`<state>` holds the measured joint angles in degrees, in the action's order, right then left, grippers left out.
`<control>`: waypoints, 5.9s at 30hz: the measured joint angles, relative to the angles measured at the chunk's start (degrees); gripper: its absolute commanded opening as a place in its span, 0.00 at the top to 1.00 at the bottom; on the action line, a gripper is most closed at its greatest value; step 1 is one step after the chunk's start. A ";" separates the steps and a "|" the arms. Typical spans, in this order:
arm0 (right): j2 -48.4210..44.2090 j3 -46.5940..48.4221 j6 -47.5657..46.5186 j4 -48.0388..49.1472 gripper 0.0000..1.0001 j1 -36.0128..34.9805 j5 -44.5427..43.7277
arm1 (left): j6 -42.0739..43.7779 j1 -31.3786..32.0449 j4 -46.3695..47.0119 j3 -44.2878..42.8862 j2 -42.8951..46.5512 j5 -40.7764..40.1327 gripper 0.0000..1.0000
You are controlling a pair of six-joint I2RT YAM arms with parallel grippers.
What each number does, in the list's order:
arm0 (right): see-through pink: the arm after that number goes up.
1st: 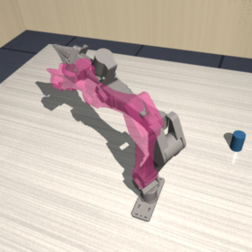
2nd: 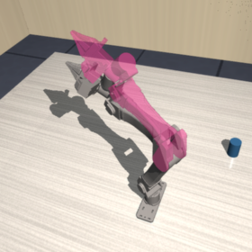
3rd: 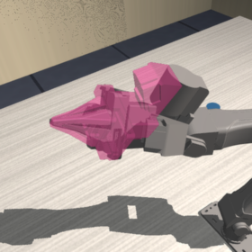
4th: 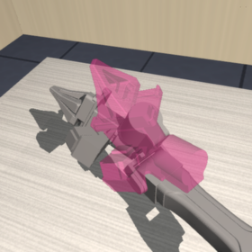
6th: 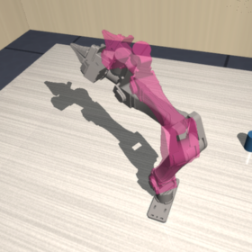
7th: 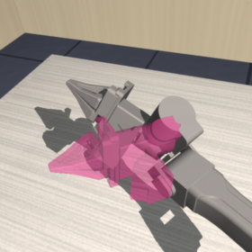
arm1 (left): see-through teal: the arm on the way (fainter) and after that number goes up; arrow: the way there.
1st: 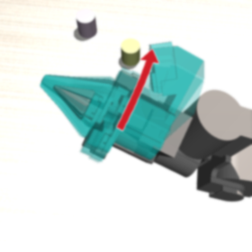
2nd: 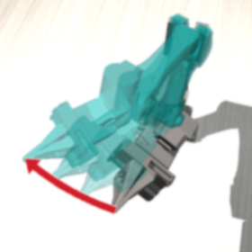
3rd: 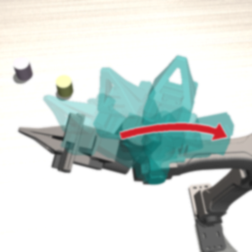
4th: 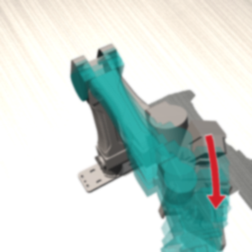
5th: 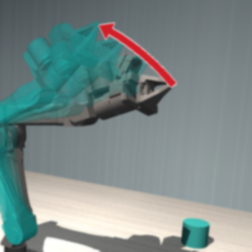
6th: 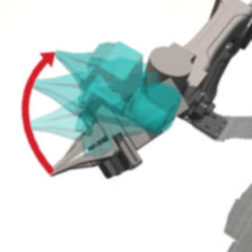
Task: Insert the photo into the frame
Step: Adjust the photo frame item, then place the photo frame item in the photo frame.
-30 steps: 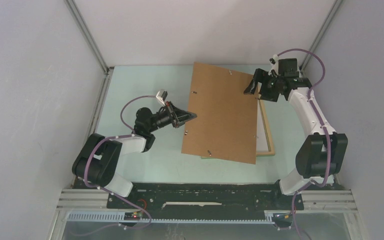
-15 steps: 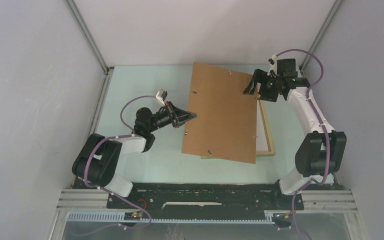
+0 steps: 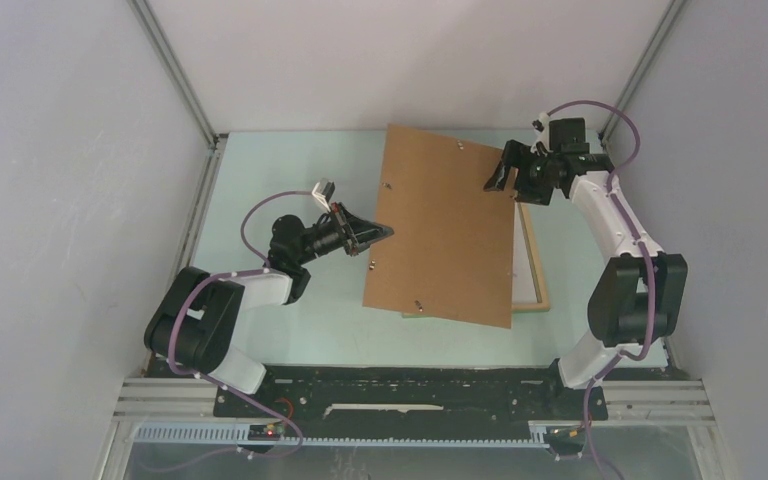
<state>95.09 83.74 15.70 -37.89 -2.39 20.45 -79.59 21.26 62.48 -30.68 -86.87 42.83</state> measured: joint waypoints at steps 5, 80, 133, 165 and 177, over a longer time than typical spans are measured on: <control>-0.72 -0.96 0.22 0.44 0.05 -1.01 -0.42 | -0.13 0.00 0.02 0.00 -0.02 -0.15 1.00; -30.27 -25.33 4.15 -6.82 0.00 -11.26 -7.78 | -7.43 -0.17 10.67 -1.18 -7.63 -3.65 1.00; -13.79 -29.62 8.37 9.29 0.00 15.58 -0.55 | -3.50 5.33 13.09 -9.62 -30.05 -14.40 1.00; -1.86 -29.62 10.45 16.15 0.05 19.12 2.82 | -4.66 7.72 13.94 -13.68 -35.85 -16.22 1.00; -0.96 -29.62 10.47 16.83 0.07 19.15 2.82 | -5.05 9.01 14.12 -13.11 -35.85 -17.55 1.00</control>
<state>94.13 54.13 26.17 -21.06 16.75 23.27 -84.64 30.26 76.60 -43.79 -122.72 25.28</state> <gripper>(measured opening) 0.937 0.023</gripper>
